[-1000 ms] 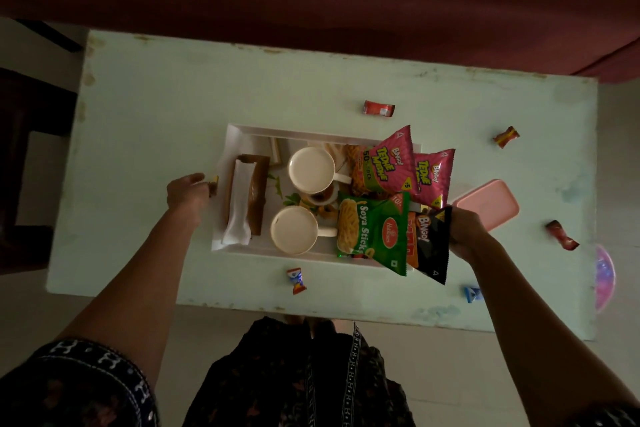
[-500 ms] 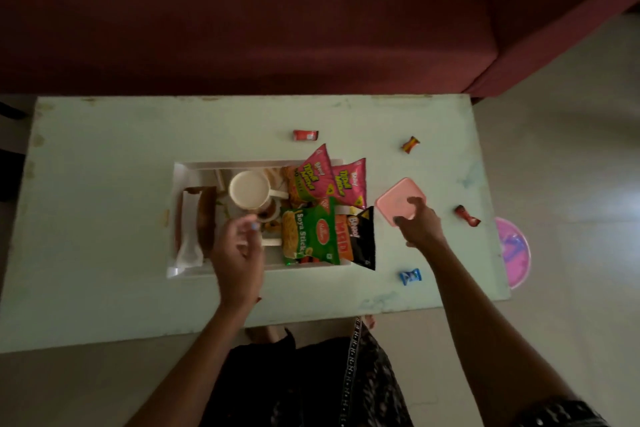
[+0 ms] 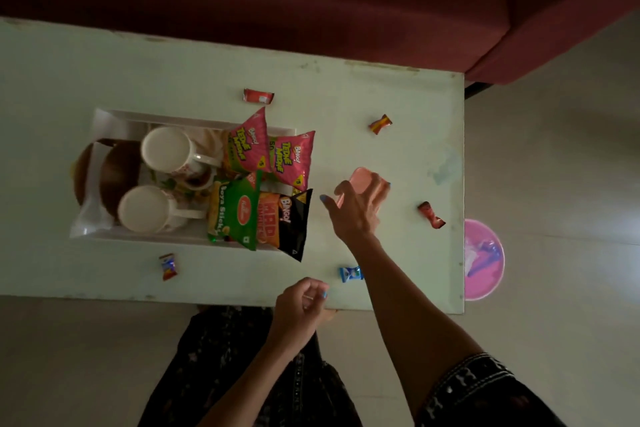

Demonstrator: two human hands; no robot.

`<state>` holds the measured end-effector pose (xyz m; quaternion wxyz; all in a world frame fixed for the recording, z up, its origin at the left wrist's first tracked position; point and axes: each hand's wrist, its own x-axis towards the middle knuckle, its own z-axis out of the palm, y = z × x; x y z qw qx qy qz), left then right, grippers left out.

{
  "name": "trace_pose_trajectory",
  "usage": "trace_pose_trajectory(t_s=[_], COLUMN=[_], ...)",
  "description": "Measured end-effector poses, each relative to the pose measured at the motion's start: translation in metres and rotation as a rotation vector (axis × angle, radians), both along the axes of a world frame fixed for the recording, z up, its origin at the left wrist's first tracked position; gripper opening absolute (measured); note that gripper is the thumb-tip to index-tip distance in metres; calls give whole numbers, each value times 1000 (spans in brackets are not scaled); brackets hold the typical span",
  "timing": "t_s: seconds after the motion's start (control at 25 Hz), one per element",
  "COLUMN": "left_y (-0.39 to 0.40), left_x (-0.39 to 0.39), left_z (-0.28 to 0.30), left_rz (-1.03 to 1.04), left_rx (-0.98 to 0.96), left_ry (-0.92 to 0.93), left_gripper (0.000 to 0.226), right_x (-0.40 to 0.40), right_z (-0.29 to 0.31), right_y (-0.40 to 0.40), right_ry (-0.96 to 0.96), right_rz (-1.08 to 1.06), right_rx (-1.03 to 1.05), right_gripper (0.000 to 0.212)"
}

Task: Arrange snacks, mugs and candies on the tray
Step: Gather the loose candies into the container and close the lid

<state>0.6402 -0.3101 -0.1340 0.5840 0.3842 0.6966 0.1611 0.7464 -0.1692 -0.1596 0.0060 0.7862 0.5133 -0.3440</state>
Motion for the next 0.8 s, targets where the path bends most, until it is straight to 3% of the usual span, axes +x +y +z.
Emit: trace_pose_trajectory(t_s=[0.12, 0.24, 0.32, 0.36, 0.56, 0.72, 0.8], left_y=[12, 32, 44, 49, 54, 54, 55], left_x=[25, 47, 59, 63, 68, 59, 54], left_z=[-1, 1, -2, -3, -9, -15, -18], left_rz=[318, 495, 557, 579, 587, 718, 736], left_rx=[-214, -335, -398, -420, -351, -451, -477], left_ry=[-153, -312, -450, -506, -567, -645, -671], left_gripper=[21, 40, 54, 58, 69, 71, 71], right_x=[20, 42, 52, 55, 71, 90, 97], right_z=[5, 20, 29, 33, 39, 38, 33], right_y=[-17, -41, -61, -69, -75, -62, -54], right_ry=[30, 245, 352, 391, 622, 883, 905], right_rz=[3, -93, -200, -244, -427, -567, -570], right_rx=[100, 129, 46, -4, -160, -300, -317], right_gripper=[19, 52, 76, 78, 67, 56, 58])
